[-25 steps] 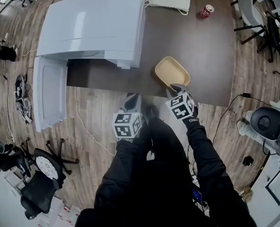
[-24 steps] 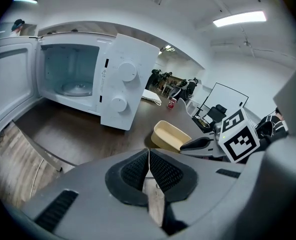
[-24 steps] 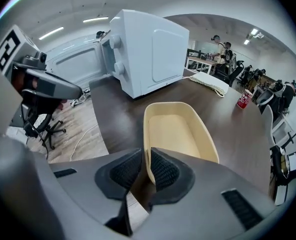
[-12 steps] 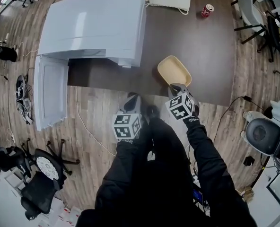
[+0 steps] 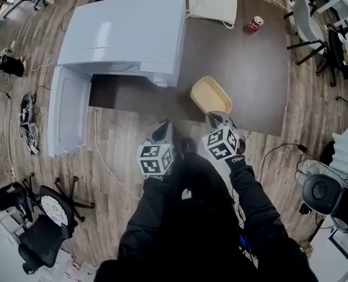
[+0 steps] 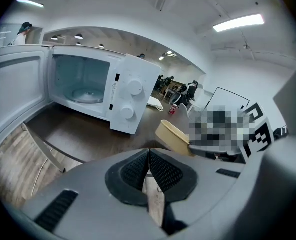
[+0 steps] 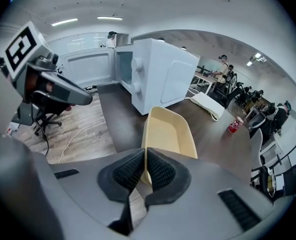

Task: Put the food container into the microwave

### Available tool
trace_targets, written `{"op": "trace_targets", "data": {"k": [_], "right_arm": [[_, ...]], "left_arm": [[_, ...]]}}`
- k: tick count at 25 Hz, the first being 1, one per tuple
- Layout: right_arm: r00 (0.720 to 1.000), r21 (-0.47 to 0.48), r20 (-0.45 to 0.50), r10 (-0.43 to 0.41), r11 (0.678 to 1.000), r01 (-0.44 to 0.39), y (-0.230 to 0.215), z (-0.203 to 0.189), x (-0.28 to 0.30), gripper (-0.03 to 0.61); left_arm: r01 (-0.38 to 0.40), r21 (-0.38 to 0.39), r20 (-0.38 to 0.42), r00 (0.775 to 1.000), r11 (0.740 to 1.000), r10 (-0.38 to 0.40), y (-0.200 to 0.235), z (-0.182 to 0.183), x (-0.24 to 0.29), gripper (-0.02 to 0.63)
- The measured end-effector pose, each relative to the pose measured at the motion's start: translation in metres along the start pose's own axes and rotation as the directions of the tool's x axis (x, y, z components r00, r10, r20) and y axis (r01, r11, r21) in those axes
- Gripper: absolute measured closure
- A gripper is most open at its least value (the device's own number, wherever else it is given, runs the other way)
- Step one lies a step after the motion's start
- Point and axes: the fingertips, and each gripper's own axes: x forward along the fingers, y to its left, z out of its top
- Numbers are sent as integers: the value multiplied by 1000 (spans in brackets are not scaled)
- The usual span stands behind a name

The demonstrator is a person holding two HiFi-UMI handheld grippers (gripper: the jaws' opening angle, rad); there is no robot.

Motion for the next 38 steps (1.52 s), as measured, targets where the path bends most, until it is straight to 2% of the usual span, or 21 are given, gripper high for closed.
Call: {"op": "trace_targets", "data": {"k": [4, 13, 19, 26, 32, 38], "right_arm": [[999, -35, 31, 21, 999, -20, 21, 17, -19, 545], [988, -166, 79, 130, 979, -116, 101, 55, -46, 545], [971, -263, 105, 213, 948, -180, 147, 88, -45, 545], [949, -364, 135, 285, 905, -220, 191, 137, -32, 545], [945, -412, 146, 291, 887, -209, 207, 191, -1, 545], [957, -433, 143, 252, 885, -168, 206, 248, 49, 545]], "left_arm": [[-19, -14, 31, 999, 1000, 20, 5, 3, -18, 580], [-104, -65, 79, 991, 992, 109, 34, -7, -75, 580], [-168, -117, 102, 978, 979, 180, 63, -16, -101, 580], [-229, -148, 124, 961, 962, 247, 108, -6, -124, 580], [-238, -168, 123, 958, 957, 260, 162, 16, -123, 580], [-198, -151, 110, 970, 969, 215, 213, 47, -102, 580]]}}
